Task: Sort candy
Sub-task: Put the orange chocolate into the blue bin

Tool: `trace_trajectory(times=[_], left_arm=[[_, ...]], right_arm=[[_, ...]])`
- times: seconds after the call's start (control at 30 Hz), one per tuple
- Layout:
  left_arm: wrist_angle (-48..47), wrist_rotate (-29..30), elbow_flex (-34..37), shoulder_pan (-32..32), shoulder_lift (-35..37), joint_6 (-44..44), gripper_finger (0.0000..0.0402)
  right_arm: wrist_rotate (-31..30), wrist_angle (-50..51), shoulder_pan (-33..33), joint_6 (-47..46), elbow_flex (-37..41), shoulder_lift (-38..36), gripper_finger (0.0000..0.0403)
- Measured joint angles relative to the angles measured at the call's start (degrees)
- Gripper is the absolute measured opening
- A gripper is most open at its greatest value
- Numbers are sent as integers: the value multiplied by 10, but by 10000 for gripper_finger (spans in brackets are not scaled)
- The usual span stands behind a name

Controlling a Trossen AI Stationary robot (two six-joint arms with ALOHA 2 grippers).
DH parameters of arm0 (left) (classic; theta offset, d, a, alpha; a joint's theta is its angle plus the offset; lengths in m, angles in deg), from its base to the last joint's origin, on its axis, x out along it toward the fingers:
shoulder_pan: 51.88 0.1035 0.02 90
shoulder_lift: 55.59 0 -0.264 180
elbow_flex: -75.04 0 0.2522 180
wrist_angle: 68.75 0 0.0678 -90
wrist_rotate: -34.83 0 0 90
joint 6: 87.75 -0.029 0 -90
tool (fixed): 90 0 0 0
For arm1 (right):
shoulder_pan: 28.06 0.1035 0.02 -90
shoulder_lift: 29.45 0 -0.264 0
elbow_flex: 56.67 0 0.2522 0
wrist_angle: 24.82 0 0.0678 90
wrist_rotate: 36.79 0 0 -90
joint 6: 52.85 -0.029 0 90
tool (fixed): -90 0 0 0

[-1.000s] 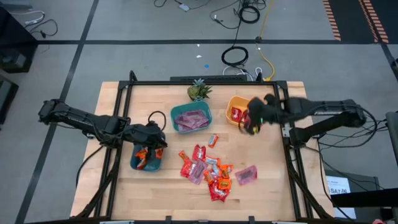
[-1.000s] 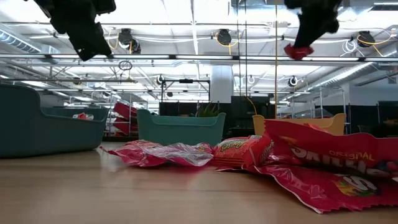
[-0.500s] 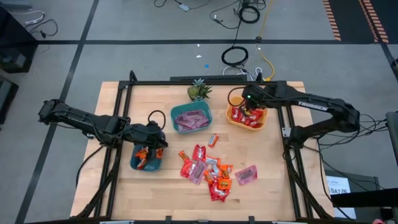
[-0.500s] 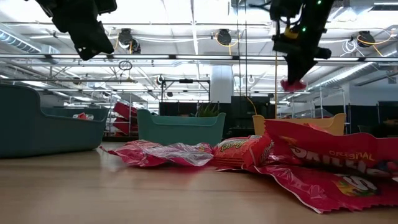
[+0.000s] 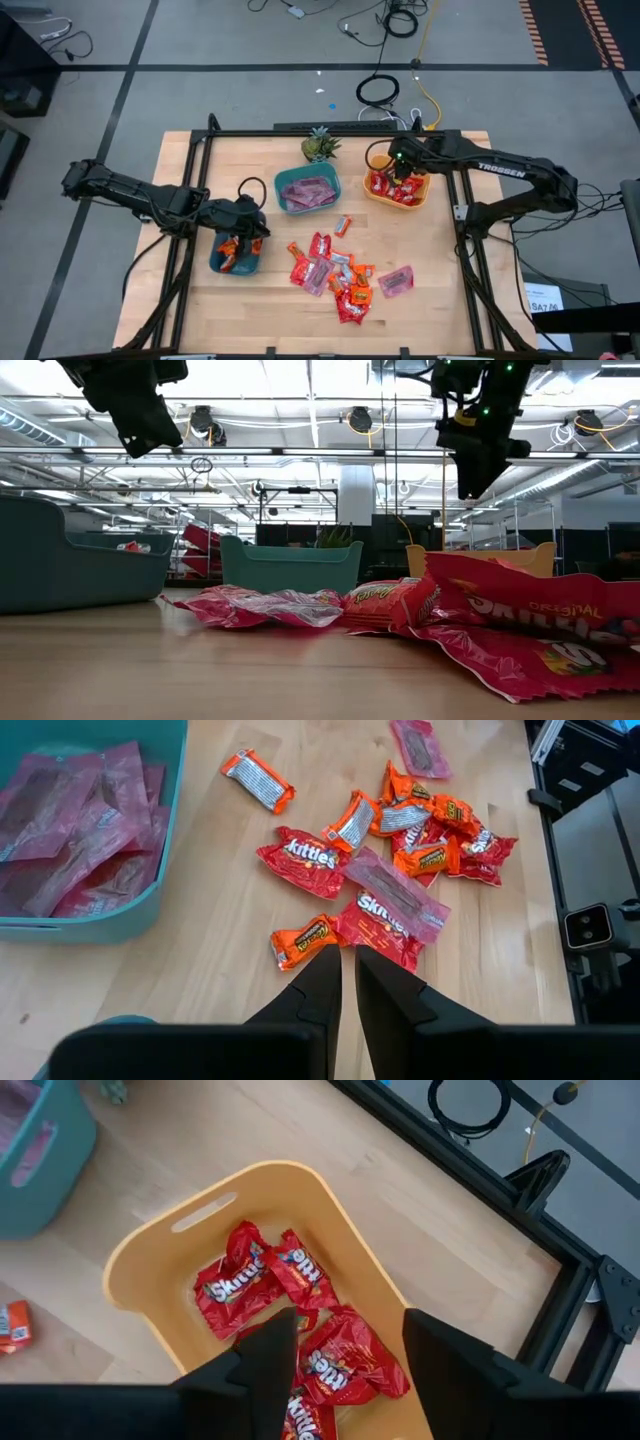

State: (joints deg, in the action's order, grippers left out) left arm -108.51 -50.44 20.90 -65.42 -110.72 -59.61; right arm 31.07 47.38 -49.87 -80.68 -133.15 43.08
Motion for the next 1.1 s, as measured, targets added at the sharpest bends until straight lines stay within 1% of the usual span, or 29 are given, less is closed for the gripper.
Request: trace_trajectory(times=[0.23, 0.33, 0.47, 0.6, 0.77, 1.1], left_arm=[[0, 0, 0, 0, 0, 0, 44], [0, 1, 0, 0, 0, 0, 44], [0, 1, 0, 0, 0, 0, 44], [0, 1, 0, 0, 0, 0, 44], [0, 2, 0, 0, 0, 1, 44], [0, 2, 0, 0, 0, 0, 44]], right_arm=[[8, 0, 1, -14, 0, -22, 197], [31, 0, 2, -14, 0, -31, 201], [33, 0, 20, -23, 0, -49, 200], [30, 3, 61, -34, 0, -65, 194], [29, 5, 117, -72, 0, -76, 182], [29, -8, 258, -98, 0, -67, 158]])
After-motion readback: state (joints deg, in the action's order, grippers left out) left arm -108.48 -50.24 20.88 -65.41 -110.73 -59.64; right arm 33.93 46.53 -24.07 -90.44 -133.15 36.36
